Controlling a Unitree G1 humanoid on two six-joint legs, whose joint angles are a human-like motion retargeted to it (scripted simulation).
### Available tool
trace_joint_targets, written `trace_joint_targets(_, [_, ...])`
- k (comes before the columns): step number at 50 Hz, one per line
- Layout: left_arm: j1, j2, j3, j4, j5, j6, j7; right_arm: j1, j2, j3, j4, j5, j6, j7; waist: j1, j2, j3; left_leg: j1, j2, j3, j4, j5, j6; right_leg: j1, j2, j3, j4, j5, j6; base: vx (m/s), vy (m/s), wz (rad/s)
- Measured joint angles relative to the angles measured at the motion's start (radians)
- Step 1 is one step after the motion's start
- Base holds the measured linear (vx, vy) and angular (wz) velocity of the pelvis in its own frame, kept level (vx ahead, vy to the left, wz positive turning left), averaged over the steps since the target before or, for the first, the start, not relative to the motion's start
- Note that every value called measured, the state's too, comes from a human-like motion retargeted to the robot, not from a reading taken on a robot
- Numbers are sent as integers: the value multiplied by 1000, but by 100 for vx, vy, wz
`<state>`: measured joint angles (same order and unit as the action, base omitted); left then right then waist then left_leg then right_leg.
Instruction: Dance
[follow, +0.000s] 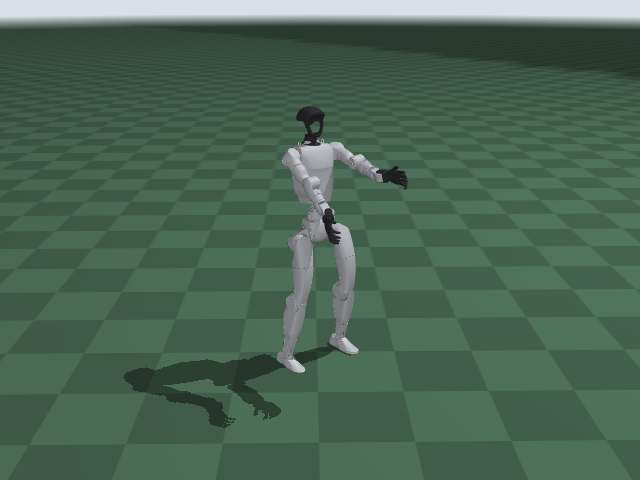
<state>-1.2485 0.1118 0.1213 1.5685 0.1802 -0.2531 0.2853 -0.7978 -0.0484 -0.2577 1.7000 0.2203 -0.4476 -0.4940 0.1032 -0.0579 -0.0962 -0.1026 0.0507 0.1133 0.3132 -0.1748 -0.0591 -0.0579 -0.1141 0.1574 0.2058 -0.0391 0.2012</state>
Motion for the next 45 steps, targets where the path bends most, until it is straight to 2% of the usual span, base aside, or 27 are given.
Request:
trace_joint_targets(3, [-30, -90, -3, -24, 71, -33, -50, 68, 88, 15, 0, -3, -39, 48, -91, 2, -28, -115, -3, -86, 181, -78, -10, 42, -7, -72, -67, 4, -18, 3, 7, 118])
trace_joint_targets(5, [-46, -143, 31, -37, 159, -24, -145, 79, 138, 8, 0, -61, -47, 70, -146, 19, -12, -157, -9, -146, 278, -122, -16, 78, 2, -100, -92, -1, -14, -4, 7, 95])
trace_joint_targets(7, [-51, -162, 87, -41, 351, 45, -215, 89, 139, -14, 0, -121, -1, 80, -170, 34, -7, -185, -4, -166, 349, -151, -19, 100, 14, -113, -105, -10, -11, 2, 3, 44])
trace_joint_targets(10, [-31, -73, 55, -60, 611, 179, -143, 87, 23, -23, 0, -139, 105, 21, -181, 52, -22, -223, -10, -192, 393, -165, -27, 99, 19, -136, -111, -16, -10, 1, 1, 7])
trace_joint_targets(12, [-7, 7, 4, -58, 667, 168, -34, 78, -108, -42, 0, -152, 111, 7, -162, 44, -34, -217, -22, -188, 353, -145, -24, 87, 10, -141, -107, -14, -14, 0, 0, 0])
trace_joint_targets(15, [18, 108, -21, 4, 553, 136, 144, 26, -303, -64, 0, -128, 119, -71, -88, 22, -29, -178, -38, -161, 249, -86, -17, 69, -3, -127, -90, -7, -22, -3, -3, -15])
trace_joint_targets(17, [31, 137, -16, 66, 337, 73, 130, -36, -379, -48, 0, -138, 98, -109, -51, 12, -25, -138, -38, -139, 164, -44, -13, 54, -12, -130, -66, -6, -20, -2, -6, -12])
trace_joint_targets(18, [41, 145, -15, 101, 181, 18, 69, -82, -406, -28, 0, -158, 87, -132, -33, 10, -22, -108, -31, -116, 107, -17, -11, 43, -14, -132, -47, -6, -14, -2, -6, -4])
trace_joint_targets(20, [66, 125, -4, 131, -50, -44, 43, -170, -412, 7, 0, -236, 97, -168, -4, 8, -10, -46, -19, -72, 5, 30, -6, 24, -24, -137, -3, -10, 2, 0, 0, 0])
trace_joint_targets(22, [97, 58, 2, 132, -116, -120, 106, -251, -365, 35, -3, -341, 143, -182, 35, 10, 2, 5, -19, -47, -79, 68, 3, 1, -23, -127, 51, -22, 13, -2, 0, -31])
trace_joint_targets(24, [128, -37, -16, 132, -81, -183, 164, -309, -290, 53, -20, -438, 206, -155, 75, 14, 9, 45, -26, -29, -141, 97, 15, -31, -16, -101, 123, -42, 32, 2, 1, -50])
trace_joint_targets(28, [162, -229, -18, 132, 48, -189, 138, -394, -109, 39, -36, -614, 346, -28, 163, 23, 22, 103, -34, 31, -230, 129, 31, -115, 40, -17, 298, -90, 61, 2, 0, -81])
trace_joint_targets(30, [155, -270, 9, 132, 135, -148, 102, -421, -54, 36, -49, -752, 464, 21, 197, 17, 29, 125, -46, 78, -262, 127, 34, -157, 58, 8, 370, -119, 61, 1, -2, -92])
trace_joint_targets(31, [153, -261, 15, 132, 211, -101, 125, -425, -51, 48, -57, -827, 532, 10, 204, 9, 35, 129, -56, 86, -265, 123, 34, -167, 57, 17, 391, -126, 59, 6, -1, -64])
trace_joint_targets(33, [154, -210, 8, 132, 356, -4, 200, -426, -71, 77, -70, -980, 632, -51, 202, 9, 47, 133, -58, 79, -261, 120, 34, -164, 65, 22, 398, -128, 53, 7, -4, -22])
trace_joint_targets(34, [158, -171, -10, 132, 406, 21, 224, -421, -97, 87, -69, -1040, 648, -98, 194, 13, 49, 131, -52, 76, -256, 120, 37, -151, 66, 18, 379, -121, 50, 4, -8, 17])
trace_joint_targets(37, [170, -42, -80, 132, 425, 23, 218, -407, -209, 108, -29, -1089, 605, -209, 156, 23, 46, 110, -37, 60, -236, 124, 56, -103, 51, -16, 274, -85, 39, -1, -5, 61])
trace_joint_targets(40, [165, 45, -94, 132, 249, -5, 182, -398, -292, 103, 0, -922, 524, -190, 116, 21, 43, 76, -27, 19, -199, 116, 53, -57, 24, -39, 163, -48, 29, -1, -3, 65])
trace_joint_targets(43, [161, 71, -102, 132, 43, -111, 143, -408, -277, 106, 0, -690, 357, -62, 80, 15, 38, 45, -26, -17, -157, 100, 40, -22, 2, -63, 86, -25, 17, 0, -1, 41])
trace_joint_targets(45, [162, 35, -75, 132, 20, -133, 184, -419, -227, 90, 0, -644, 282, -103, 64, 11, 30, 33, -29, -31, -146, 94, 38, -14, -6, -74, 65, -20, 15, -1, 4, 27])
